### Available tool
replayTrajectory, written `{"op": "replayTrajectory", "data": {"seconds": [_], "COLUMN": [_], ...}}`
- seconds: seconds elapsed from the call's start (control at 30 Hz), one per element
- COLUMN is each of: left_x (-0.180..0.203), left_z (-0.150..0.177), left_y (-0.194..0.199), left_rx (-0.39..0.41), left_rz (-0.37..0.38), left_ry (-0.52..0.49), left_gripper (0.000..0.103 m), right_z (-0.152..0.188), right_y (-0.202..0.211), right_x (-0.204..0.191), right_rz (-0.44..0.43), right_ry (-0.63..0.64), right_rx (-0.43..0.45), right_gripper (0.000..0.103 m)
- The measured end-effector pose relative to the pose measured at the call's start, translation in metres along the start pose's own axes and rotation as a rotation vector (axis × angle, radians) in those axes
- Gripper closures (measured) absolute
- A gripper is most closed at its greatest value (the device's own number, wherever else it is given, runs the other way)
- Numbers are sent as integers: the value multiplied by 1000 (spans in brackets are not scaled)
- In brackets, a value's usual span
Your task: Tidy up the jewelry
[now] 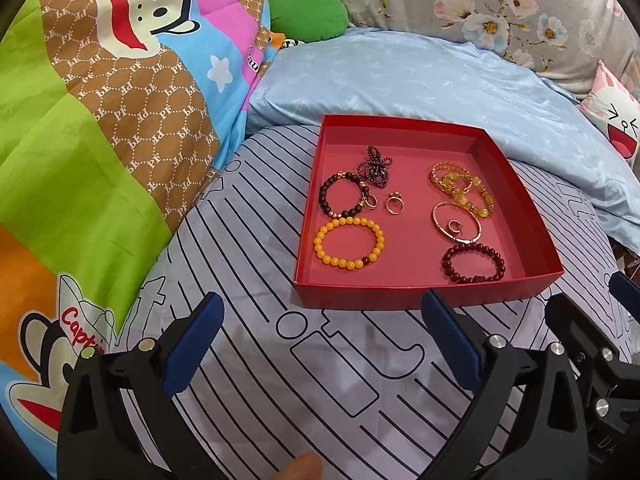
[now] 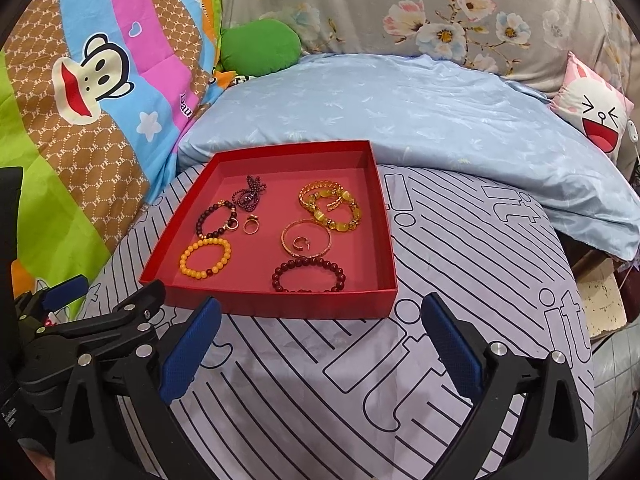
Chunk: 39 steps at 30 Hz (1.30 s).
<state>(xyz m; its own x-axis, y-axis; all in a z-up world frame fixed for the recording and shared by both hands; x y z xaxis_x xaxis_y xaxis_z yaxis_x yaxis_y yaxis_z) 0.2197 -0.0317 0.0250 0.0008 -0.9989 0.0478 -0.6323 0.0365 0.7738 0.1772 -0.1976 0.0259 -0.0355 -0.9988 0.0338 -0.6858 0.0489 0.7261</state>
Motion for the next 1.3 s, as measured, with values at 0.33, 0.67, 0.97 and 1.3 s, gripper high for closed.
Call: {"op": "replayTrajectory", "data": {"seconds": [0.33, 0.67, 0.97, 1.3], "left_x": [1, 2, 3, 2], "left_z": [-3, -5, -5, -5], "left_y": [-4, -5, -5, -4], "left_rx": [-4, -4, -3, 0], "left_rz": [-13, -15, -15, -17], "left_ry": [-12, -13, -14, -18], "left_gripper": [9, 9, 9, 9], "right_z": [-3, -2, -2, -2], "right_y": [-4, -5, -5, -5], "right_x": [1, 2, 2, 2], "right_rz": [5, 7, 9, 10], "right_ry": [5, 2, 3, 4], "right_rx": [-8, -10, -10, -11], "right_gripper": [6, 6, 6, 6]}}
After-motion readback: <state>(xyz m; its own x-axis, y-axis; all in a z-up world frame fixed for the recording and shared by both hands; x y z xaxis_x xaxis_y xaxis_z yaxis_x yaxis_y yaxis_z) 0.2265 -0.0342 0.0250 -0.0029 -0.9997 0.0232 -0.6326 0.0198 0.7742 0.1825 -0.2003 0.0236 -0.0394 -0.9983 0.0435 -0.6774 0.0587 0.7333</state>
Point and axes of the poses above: each gripper's, at about its wrist camera, not at the fingertips, and y roughly against the way its jaws point, x to its right, z to its underside, the point moved 6 cm from there along -y, roughly the way its jaws point, and after that the axes turned 8 degrees about y, right-handed, at the moved point
